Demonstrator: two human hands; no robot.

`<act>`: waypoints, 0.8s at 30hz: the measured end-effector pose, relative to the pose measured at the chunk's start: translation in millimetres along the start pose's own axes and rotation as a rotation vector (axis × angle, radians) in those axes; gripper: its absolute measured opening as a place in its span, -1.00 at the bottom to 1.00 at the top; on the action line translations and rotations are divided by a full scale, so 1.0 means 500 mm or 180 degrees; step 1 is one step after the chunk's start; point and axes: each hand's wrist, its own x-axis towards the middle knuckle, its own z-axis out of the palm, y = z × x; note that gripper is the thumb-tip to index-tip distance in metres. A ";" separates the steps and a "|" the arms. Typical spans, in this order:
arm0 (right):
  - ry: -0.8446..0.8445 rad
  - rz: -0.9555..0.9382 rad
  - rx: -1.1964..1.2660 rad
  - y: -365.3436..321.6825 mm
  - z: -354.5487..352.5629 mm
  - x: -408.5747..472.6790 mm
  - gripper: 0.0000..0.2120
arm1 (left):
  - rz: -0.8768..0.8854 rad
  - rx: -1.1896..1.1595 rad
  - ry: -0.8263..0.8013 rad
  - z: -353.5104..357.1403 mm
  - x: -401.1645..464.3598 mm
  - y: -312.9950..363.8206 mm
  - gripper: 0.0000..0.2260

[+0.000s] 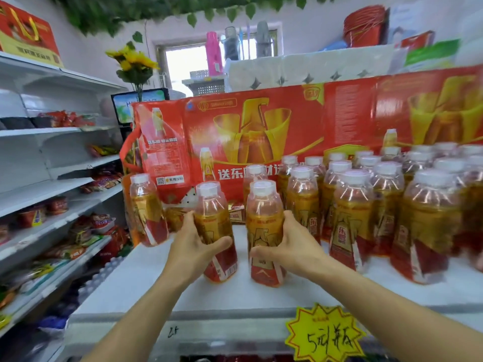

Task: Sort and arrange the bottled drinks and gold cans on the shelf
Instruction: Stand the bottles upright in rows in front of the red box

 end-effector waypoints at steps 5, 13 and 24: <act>0.0241 -0.0063 -0.0484 0.015 -0.070 -0.045 -0.42 | 0.0105 -0.0240 -0.0254 0.069 -0.017 0.034 -0.44; 0.0626 -0.0184 -0.0800 0.038 -0.119 -0.072 -0.29 | 0.0257 -0.0394 -0.0401 0.128 -0.037 0.072 -0.40; 0.0601 -0.1838 -0.1453 -0.108 -0.179 -0.024 -0.40 | 0.0252 -0.0260 -0.0615 0.099 -0.053 0.075 -0.48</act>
